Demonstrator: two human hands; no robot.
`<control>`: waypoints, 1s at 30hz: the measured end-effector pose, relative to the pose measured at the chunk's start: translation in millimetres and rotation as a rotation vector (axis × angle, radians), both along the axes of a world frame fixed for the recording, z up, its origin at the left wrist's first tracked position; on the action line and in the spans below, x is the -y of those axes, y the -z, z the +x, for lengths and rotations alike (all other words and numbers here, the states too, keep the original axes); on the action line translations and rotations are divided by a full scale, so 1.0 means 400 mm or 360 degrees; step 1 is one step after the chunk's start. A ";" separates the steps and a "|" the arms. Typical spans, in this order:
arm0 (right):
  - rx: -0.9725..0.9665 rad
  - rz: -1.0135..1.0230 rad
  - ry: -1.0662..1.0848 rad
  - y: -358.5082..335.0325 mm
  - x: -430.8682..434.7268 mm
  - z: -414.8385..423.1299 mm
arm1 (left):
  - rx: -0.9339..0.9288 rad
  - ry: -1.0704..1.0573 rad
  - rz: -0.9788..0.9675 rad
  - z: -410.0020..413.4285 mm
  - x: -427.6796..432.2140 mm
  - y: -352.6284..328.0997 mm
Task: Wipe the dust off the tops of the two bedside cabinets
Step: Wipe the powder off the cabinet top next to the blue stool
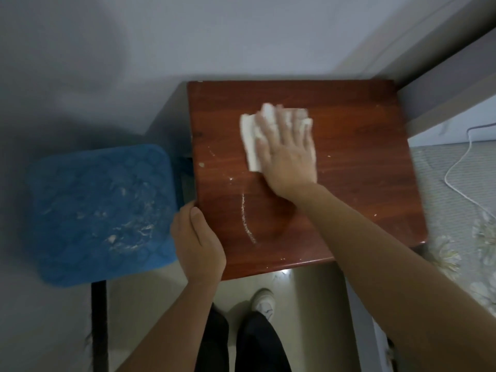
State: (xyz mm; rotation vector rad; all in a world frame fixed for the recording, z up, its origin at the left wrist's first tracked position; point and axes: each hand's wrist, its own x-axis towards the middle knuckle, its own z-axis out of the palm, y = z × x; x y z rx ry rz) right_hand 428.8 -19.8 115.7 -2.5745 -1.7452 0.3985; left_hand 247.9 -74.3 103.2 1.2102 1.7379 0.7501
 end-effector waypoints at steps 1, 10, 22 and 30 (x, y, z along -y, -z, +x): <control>0.0012 0.0000 -0.0256 -0.001 0.001 -0.046 | 0.0024 -0.0023 0.0006 -0.001 0.000 -0.001; 0.0231 -0.0107 -0.1024 0.000 0.108 0.052 | 0.0126 -0.0060 0.0020 -0.002 -0.002 0.005; -0.0087 -0.0060 -0.1275 -0.014 0.170 -0.084 | 0.0242 -0.0295 0.0007 -0.009 0.009 0.005; -0.0022 -0.0054 0.0826 -0.026 0.305 0.326 | 0.0005 -0.0021 0.0093 -0.005 0.010 0.018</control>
